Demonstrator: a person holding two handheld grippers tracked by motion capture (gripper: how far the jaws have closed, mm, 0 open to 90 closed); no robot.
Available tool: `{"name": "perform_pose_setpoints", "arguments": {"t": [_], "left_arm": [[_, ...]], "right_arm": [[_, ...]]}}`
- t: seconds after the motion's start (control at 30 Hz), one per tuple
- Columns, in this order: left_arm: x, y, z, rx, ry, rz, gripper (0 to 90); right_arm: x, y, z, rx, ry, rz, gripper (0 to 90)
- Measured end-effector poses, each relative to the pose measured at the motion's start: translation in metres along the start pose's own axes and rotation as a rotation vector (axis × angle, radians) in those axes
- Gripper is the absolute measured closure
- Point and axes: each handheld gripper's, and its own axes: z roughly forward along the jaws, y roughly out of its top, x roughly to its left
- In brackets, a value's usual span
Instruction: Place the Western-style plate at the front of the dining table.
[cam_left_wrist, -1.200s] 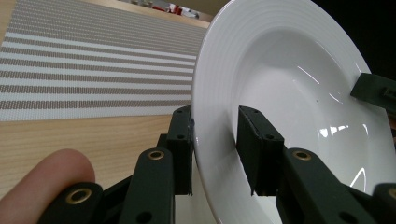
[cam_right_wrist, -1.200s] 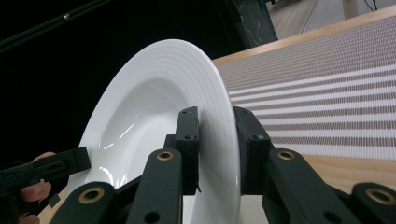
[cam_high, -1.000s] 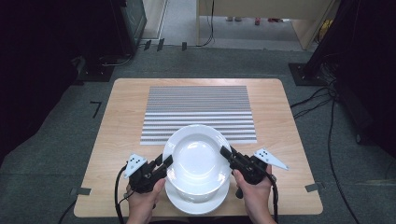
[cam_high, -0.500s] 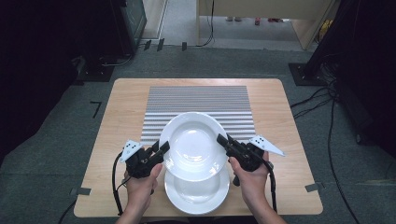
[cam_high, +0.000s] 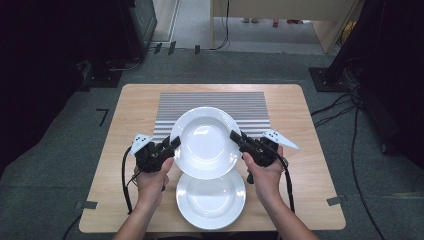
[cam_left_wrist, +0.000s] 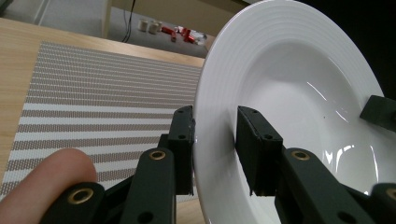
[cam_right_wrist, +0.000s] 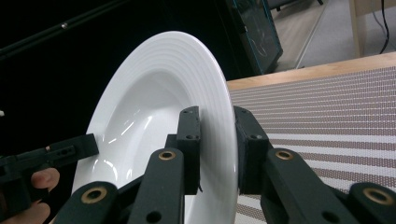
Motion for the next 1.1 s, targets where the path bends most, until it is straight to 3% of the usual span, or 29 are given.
{"name": "perform_pose_setpoints", "arguments": {"t": [0.2,0.57,0.8,1.1], "left_arm": [[0.008,0.005,0.017,0.019,0.010,-0.005,68.1],[0.020,0.014,0.048,0.039,0.026,-0.011,68.0],[0.027,0.018,0.066,0.066,0.025,-0.059,68.2],[0.034,0.021,0.095,0.107,0.036,-0.081,67.8]], "right_arm": [[-0.011,0.007,0.016,0.024,-0.008,-0.001,76.2],[-0.031,0.011,0.039,0.046,-0.016,0.044,76.5],[-0.043,0.013,0.050,0.041,-0.028,0.051,76.6],[-0.060,0.017,0.065,0.029,-0.056,0.059,76.7]]}}
